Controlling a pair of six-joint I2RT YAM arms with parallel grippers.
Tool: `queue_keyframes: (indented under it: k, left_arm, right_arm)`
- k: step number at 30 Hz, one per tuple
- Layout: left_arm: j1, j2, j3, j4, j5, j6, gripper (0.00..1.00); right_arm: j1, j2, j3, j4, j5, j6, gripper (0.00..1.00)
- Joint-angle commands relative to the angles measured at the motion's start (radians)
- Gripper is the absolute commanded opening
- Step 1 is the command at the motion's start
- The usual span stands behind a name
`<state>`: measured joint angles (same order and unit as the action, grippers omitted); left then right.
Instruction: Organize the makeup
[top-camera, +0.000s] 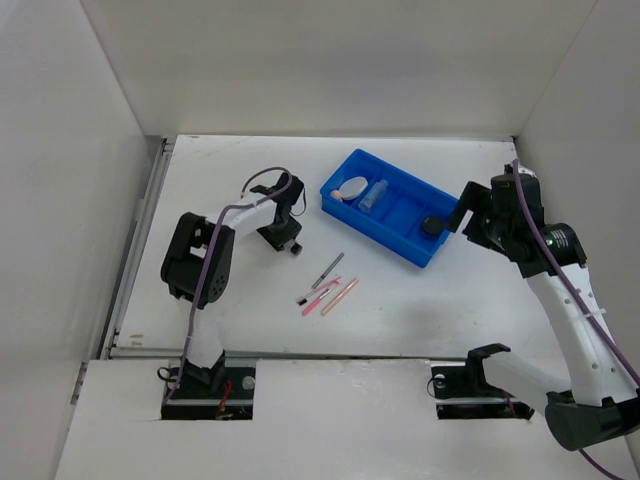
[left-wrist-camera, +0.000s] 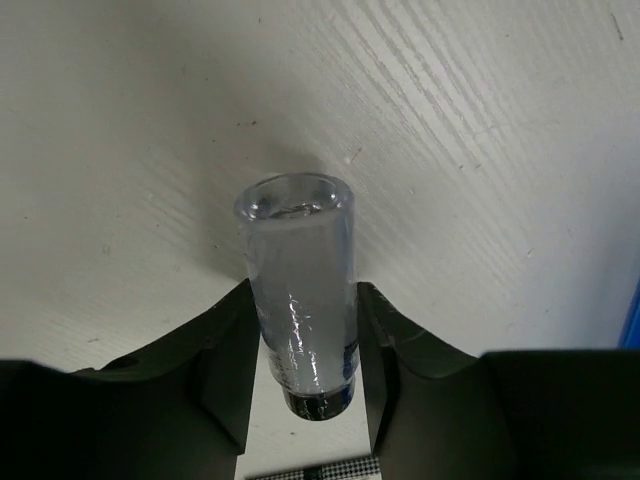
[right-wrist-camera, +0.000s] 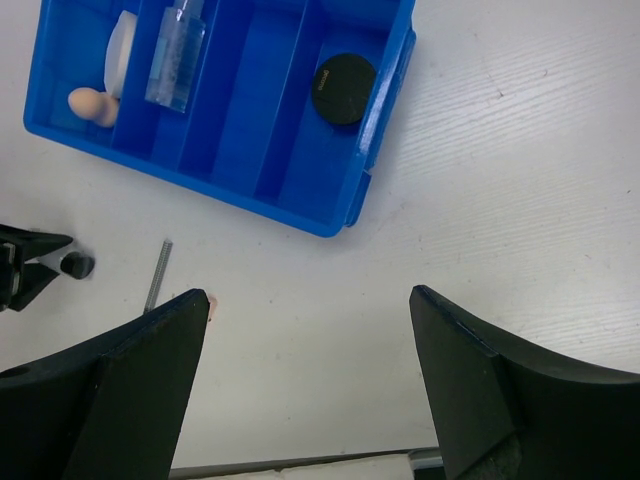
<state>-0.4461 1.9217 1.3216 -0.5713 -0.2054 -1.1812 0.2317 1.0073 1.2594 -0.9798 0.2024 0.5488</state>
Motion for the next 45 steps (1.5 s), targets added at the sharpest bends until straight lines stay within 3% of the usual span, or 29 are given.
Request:
queue_keyframes:
  k: [1, 6, 12, 13, 16, 17, 18, 20, 22, 24, 26, 31, 37, 41, 45]
  left_arm:
    - [0.001, -0.001, 0.056, -0.062, -0.067, 0.112, 0.32]
    - [-0.02, 0.01, 0.215, -0.157, -0.166, 0.423, 0.18]
    - [-0.149, -0.024, 0.465, -0.19, -0.284, 0.803, 0.16]
    - [-0.175, -0.012, 0.493, -0.19, -0.269, 0.913, 0.16]
    - [-0.204, 0.031, 0.605, -0.161, -0.108, 1.055, 0.16]
    - [-0.204, 0.042, 0.632, -0.142, 0.041, 1.137, 0.16]
    - [-0.204, 0.054, 0.643, -0.119, 0.101, 1.164, 0.16]
    - [-0.204, 0.113, 0.682, -0.081, 0.188, 1.198, 0.16]
    - [-0.204, 0.178, 0.818, -0.091, 0.3, 1.226, 0.13]
    - [-0.217, 0.29, 0.992, -0.148, 0.348, 1.236, 0.13]
    - [-0.229, 0.37, 1.065, -0.148, 0.36, 1.265, 0.13]
    - [-0.252, 0.467, 1.177, -0.072, 0.392, 1.276, 0.13]
    - [-0.252, 0.528, 1.199, 0.002, 0.417, 1.255, 0.15]
    - [-0.252, 0.55, 1.199, 0.002, 0.417, 1.23, 0.25]
    - [-0.252, 0.55, 1.199, 0.002, 0.406, 1.221, 0.58]
  right_arm:
    - [-0.003, -0.016, 0.003, 0.006, 0.017, -0.01, 0.88]
    - [-0.003, -0.016, 0.003, 0.006, 0.017, -0.01, 0.88]
    - [-0.003, -0.016, -0.017, 0.015, 0.04, -0.001, 0.88]
    - [-0.003, -0.016, -0.017, 0.015, 0.04, -0.001, 0.88]
    - [-0.003, -0.007, -0.017, 0.015, 0.058, -0.001, 0.88]
    - [-0.003, -0.007, -0.017, 0.015, 0.071, 0.013, 0.88]
    - [-0.003, -0.007, -0.017, 0.015, 0.08, 0.028, 0.88]
    - [-0.003, -0.028, -0.031, 0.015, 0.092, 0.052, 0.88]
    - [-0.003, -0.045, -0.044, 0.015, 0.092, 0.062, 0.88]
    - [-0.003, -0.064, -0.06, 0.015, 0.092, 0.076, 0.88]
    - [-0.003, -0.075, -0.083, 0.015, 0.092, 0.086, 0.88]
    - [-0.003, -0.065, -0.083, 0.006, 0.092, 0.095, 0.88]
    - [-0.003, -0.047, -0.092, 0.006, 0.092, 0.105, 0.88]
    - [-0.003, -0.036, -0.092, 0.006, 0.092, 0.105, 0.88]
    - [-0.003, -0.018, -0.092, 0.015, 0.083, 0.105, 0.88]
